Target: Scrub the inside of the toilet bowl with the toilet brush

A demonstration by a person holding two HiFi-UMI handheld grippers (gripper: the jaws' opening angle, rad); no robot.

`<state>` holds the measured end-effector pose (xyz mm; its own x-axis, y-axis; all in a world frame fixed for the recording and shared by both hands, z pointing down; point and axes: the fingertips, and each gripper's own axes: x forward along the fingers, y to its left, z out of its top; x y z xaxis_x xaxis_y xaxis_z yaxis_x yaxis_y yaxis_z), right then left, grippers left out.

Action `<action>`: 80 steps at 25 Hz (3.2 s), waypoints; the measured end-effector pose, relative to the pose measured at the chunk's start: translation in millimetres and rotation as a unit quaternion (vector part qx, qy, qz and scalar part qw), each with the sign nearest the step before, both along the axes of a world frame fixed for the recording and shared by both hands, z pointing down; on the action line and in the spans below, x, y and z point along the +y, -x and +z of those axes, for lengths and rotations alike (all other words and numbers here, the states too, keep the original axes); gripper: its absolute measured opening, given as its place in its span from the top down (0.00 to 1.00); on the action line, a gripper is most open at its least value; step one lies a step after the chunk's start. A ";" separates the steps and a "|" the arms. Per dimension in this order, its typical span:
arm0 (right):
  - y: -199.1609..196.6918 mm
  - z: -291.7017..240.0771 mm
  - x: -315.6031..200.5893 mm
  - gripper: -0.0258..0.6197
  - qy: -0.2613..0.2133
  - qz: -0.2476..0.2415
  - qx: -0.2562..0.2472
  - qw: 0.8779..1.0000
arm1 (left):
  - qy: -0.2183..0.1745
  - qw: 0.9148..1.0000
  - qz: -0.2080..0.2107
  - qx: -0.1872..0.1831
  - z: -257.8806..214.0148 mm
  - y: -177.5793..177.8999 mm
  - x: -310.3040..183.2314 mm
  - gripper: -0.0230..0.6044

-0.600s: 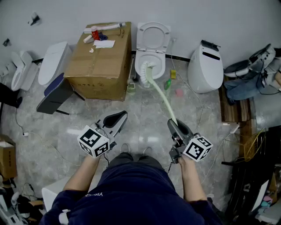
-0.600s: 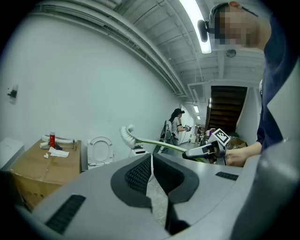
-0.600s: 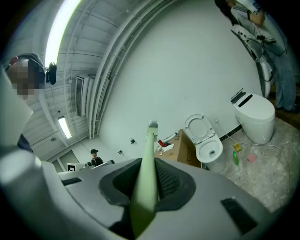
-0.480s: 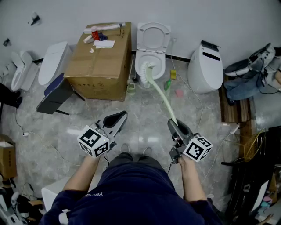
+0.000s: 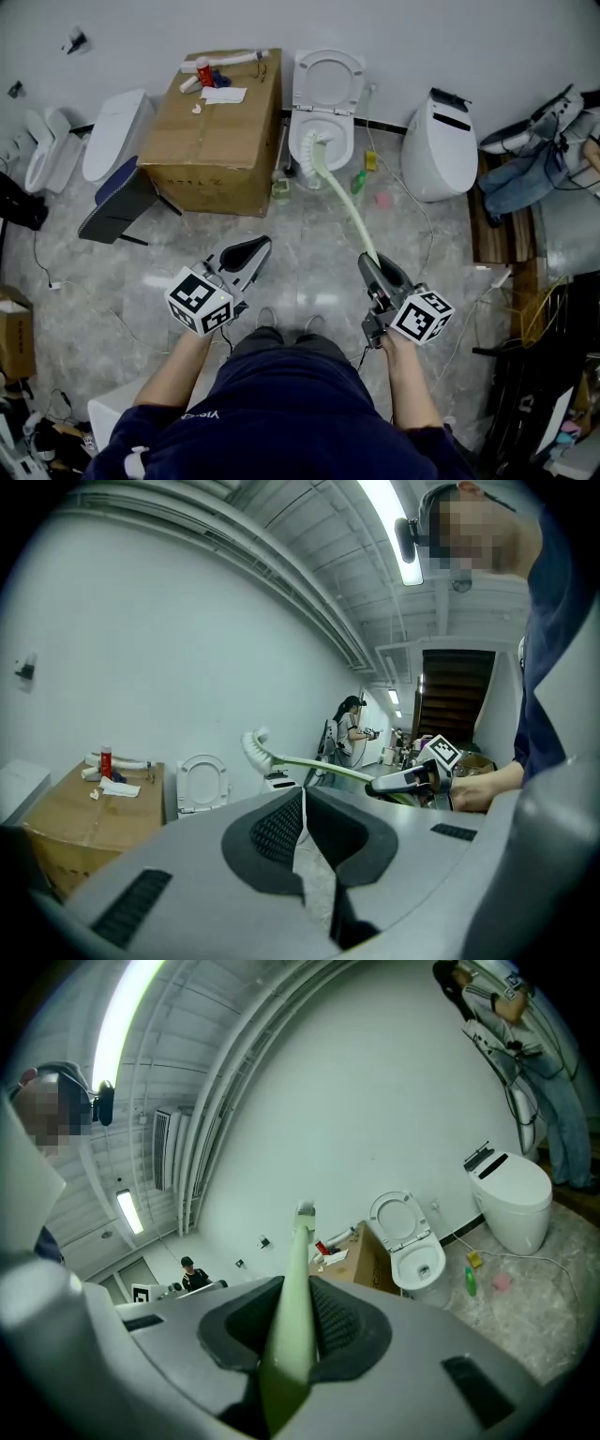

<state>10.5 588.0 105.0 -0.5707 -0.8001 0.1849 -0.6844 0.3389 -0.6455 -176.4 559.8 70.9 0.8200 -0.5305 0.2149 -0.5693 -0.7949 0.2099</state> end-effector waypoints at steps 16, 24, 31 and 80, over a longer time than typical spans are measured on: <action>-6.1 3.3 -2.9 0.83 0.000 -0.008 0.009 1.000 | 0.001 1.000 -0.008 -0.001 0.9 -7.3 0.2 0.90; -21.3 10.2 5.3 0.83 0.009 -0.011 0.001 1.000 | 0.002 1.000 -0.014 -0.002 2.4 -19.5 9.1 0.90; -41.2 18.7 8.7 0.83 0.018 -0.012 -0.007 1.000 | 0.007 1.000 -0.020 -0.003 6.4 -35.5 15.8 0.90; -86.7 42.2 -141.7 0.83 0.034 -0.015 -0.003 0.999 | 0.018 1.000 -0.025 -0.003 26.8 -80.1 -135.8 0.90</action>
